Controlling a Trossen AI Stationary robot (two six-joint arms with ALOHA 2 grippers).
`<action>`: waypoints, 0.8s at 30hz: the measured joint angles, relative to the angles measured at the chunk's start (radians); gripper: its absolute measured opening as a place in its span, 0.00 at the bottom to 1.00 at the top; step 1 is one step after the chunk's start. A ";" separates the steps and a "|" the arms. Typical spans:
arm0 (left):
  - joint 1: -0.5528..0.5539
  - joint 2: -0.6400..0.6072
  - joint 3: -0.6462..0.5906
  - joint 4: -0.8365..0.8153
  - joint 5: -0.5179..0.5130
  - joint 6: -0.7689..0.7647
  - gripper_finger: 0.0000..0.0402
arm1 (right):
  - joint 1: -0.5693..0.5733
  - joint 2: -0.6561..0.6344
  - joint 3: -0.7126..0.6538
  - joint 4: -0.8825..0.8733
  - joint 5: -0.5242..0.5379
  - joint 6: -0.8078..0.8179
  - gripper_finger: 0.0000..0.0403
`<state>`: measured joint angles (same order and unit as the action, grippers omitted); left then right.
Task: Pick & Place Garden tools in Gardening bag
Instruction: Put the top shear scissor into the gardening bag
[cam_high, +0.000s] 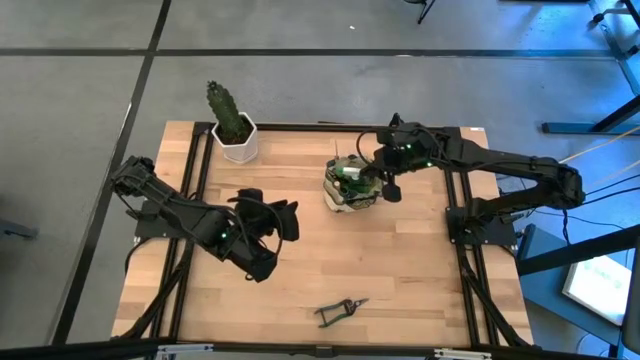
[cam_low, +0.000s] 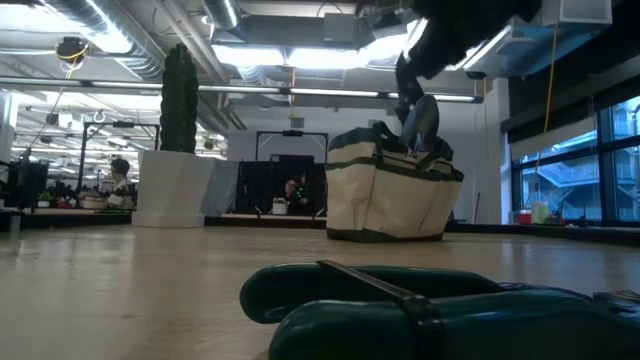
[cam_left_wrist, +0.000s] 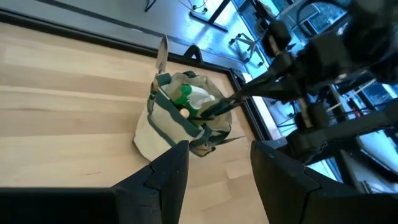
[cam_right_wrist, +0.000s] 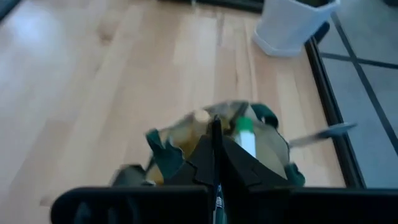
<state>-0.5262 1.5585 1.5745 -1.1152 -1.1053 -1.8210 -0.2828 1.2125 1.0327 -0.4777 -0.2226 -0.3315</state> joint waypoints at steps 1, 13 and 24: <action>0.000 0.000 0.000 0.006 0.000 0.000 0.42 | -0.009 0.000 -0.012 0.008 0.001 -0.008 0.02; -0.001 0.006 0.000 0.090 -0.013 0.001 0.42 | -0.104 0.012 -0.116 0.096 -0.068 -0.020 0.02; 0.012 0.073 0.000 0.170 -0.002 0.003 0.42 | -0.108 0.013 -0.124 0.104 0.132 0.062 0.02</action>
<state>-0.5144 1.6314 1.5745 -0.9448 -1.1070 -1.8182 -0.3903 1.2256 0.9089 -0.3739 -0.0909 -0.2691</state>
